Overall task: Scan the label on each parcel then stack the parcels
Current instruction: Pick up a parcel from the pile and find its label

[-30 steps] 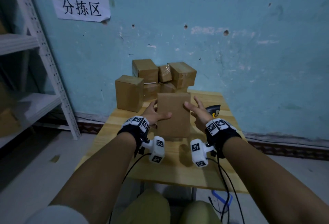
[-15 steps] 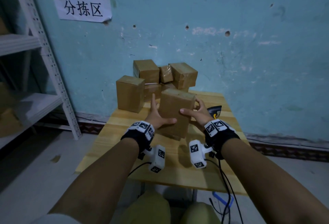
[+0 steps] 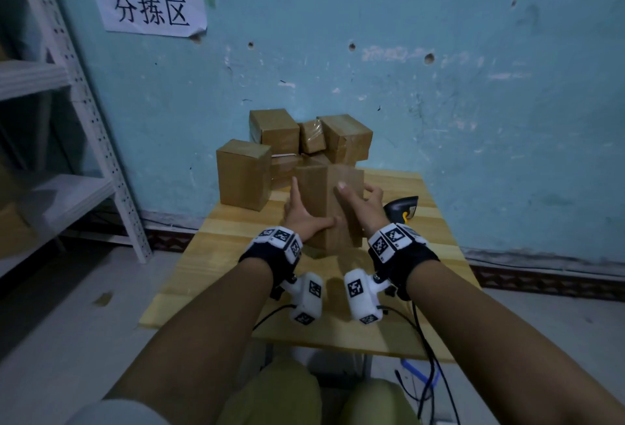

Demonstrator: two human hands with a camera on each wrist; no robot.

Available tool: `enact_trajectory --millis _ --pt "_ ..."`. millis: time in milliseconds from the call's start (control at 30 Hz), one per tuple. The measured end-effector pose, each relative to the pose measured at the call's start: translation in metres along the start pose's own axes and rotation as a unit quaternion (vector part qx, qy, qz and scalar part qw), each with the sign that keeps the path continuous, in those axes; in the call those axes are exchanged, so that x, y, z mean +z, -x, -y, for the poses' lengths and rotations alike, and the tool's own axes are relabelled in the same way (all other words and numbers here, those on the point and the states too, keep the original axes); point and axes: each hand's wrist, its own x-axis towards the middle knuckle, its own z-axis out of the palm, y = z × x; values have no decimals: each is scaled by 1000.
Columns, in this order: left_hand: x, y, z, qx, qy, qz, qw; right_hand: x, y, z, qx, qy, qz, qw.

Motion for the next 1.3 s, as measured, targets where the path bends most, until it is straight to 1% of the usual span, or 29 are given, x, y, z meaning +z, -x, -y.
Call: enact_trajectory --millis 67,167,200,267,467,567,700,767,833,900,1000,1100,1167,1233,1300 --pt "-7 0 -2 2 40 18 999 -6 3 2 17 3 53 998" --pt "-12 1 -5 6 75 32 997 -12 7 2 47 -25 140 989" --pt "-13 1 -6 3 86 34 996 -13 9 2 53 -31 159 985" --pt "-14 2 -8 -2 99 39 994 -14 10 1 65 -48 173 982" --pt "-14 6 -8 0 126 70 990 -18 9 -6 81 -77 184 977" --pt "-14 6 -6 -5 124 85 989 -19 8 -5 75 -60 195 976" --pt "-14 4 -4 -28 145 84 985 -18 7 -7 60 -46 165 983" --pt "-14 5 -5 -38 147 92 984 -17 8 -7 68 -47 150 985" --pt "-14 6 -5 -35 150 94 984 -14 15 -2 71 -34 147 986" --pt "-14 4 -4 -22 161 84 983 -14 1 -14 70 -13 134 988" --pt "-14 4 -4 -14 174 82 981 -15 -22 -36 77 -1 142 987" --pt "-13 2 -3 -23 192 87 977 -15 -22 -37 67 2 126 990" --pt "-12 3 -4 -20 169 94 981 -15 -21 -36 64 -3 120 991" --pt "-11 4 -4 -13 129 107 986 -13 -7 -24 61 -18 107 992" --pt "-9 5 -3 6 96 94 991 -9 6 -13 58 -23 91 994"
